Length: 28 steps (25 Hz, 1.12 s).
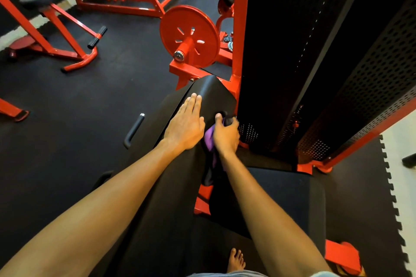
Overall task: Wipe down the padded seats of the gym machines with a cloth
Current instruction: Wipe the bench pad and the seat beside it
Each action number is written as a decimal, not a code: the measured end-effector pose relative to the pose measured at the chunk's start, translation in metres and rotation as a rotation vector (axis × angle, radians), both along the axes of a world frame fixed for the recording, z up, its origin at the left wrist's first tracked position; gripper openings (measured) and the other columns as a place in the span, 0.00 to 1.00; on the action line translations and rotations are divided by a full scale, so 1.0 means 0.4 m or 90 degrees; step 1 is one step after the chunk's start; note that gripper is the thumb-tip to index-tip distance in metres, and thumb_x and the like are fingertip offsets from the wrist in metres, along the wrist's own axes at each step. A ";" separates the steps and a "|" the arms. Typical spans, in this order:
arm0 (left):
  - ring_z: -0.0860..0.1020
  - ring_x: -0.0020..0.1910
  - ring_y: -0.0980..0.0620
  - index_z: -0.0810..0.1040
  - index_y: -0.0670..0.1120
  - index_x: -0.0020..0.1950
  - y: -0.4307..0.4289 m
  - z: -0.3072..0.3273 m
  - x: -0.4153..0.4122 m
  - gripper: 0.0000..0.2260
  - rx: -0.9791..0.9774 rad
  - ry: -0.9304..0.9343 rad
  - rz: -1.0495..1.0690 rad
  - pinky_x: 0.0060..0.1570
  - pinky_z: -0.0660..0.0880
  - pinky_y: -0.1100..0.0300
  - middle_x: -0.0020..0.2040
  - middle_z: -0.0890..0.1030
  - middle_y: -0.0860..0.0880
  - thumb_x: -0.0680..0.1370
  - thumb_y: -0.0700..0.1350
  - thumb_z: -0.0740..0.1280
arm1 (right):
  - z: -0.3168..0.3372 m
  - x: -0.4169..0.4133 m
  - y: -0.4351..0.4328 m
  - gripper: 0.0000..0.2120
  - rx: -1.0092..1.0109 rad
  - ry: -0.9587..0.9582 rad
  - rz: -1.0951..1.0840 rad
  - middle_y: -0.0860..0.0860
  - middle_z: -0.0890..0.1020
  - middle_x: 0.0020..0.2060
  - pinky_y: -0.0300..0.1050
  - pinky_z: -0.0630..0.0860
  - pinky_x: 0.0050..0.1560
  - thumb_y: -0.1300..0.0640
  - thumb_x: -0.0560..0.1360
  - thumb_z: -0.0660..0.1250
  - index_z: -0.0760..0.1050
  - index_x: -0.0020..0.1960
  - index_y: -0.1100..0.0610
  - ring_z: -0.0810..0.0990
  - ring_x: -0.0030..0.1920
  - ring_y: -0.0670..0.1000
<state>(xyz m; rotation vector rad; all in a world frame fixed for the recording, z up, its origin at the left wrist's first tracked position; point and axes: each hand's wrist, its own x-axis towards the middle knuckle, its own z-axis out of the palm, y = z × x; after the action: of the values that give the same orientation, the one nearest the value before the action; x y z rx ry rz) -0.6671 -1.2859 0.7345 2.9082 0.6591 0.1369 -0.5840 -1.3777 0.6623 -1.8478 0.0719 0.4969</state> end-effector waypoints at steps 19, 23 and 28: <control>0.52 0.82 0.42 0.49 0.36 0.81 -0.002 -0.005 -0.005 0.28 0.092 0.048 -0.037 0.80 0.53 0.50 0.82 0.52 0.36 0.86 0.47 0.54 | 0.027 0.003 -0.084 0.30 -0.159 -0.118 0.172 0.58 0.76 0.69 0.57 0.72 0.67 0.36 0.79 0.64 0.66 0.74 0.52 0.75 0.68 0.64; 0.50 0.82 0.41 0.58 0.39 0.80 -0.034 0.003 -0.023 0.27 0.119 0.058 -0.116 0.80 0.49 0.48 0.82 0.53 0.38 0.83 0.47 0.58 | 0.040 -0.047 -0.197 0.33 -0.252 -0.187 0.212 0.57 0.74 0.69 0.59 0.74 0.65 0.35 0.77 0.66 0.64 0.76 0.51 0.75 0.67 0.63; 0.51 0.81 0.42 0.64 0.41 0.78 -0.148 -0.056 -0.016 0.25 -0.030 0.022 -0.199 0.80 0.51 0.49 0.82 0.55 0.39 0.81 0.45 0.62 | 0.048 -0.103 -0.366 0.33 -0.388 -0.201 0.193 0.57 0.64 0.70 0.58 0.74 0.58 0.39 0.78 0.68 0.62 0.74 0.54 0.77 0.61 0.69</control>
<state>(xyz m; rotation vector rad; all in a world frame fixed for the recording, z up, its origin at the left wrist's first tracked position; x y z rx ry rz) -0.6733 -1.3452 0.7120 2.9279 0.2014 0.0333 -0.6253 -1.5241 0.6814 -2.5347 -0.3069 0.4087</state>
